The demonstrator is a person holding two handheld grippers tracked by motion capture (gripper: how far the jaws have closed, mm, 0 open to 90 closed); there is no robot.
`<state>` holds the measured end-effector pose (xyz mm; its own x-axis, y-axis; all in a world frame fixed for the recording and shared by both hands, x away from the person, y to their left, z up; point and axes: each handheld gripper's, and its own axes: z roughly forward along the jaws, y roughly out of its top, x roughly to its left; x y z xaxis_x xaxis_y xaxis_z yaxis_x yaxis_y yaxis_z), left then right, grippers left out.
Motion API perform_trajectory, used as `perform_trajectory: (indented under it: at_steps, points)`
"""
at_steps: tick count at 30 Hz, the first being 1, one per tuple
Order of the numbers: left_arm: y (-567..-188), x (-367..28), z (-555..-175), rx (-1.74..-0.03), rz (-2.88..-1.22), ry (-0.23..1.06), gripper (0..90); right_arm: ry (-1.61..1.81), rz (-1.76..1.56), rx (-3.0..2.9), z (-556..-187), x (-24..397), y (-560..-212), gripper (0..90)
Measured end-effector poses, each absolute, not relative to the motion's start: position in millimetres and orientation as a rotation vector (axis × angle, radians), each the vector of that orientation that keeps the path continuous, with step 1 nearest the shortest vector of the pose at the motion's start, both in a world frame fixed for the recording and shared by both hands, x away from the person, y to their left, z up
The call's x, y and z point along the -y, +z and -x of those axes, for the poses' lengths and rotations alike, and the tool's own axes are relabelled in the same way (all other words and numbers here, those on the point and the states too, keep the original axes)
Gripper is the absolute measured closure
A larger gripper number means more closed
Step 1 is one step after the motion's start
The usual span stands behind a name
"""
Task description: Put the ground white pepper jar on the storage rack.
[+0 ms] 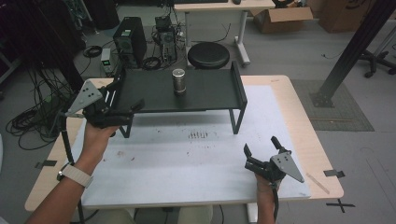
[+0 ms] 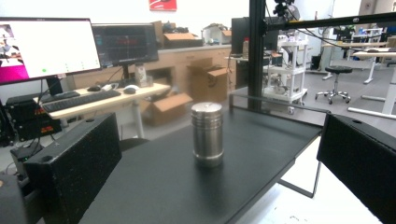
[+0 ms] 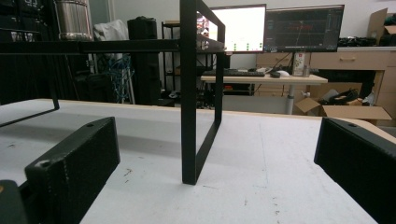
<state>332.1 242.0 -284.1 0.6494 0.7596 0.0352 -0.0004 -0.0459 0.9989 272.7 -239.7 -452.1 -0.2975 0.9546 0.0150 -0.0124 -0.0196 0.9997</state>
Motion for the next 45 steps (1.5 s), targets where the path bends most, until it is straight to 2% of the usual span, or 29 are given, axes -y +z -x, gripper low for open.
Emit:
perform_trajectory:
  at_steps: [23, 45]
  points:
    - [-325, -285, -291, -0.695, -1.412, 0.765, 0.2, 1.441, -1.051, -1.416, -273, 239, -452, 0.0]
    - [-379, -316, -278, -0.795, -1.396, 0.814, 0.3, 1.433, -1.051, -1.425, -274, 238, -452, 0.0]
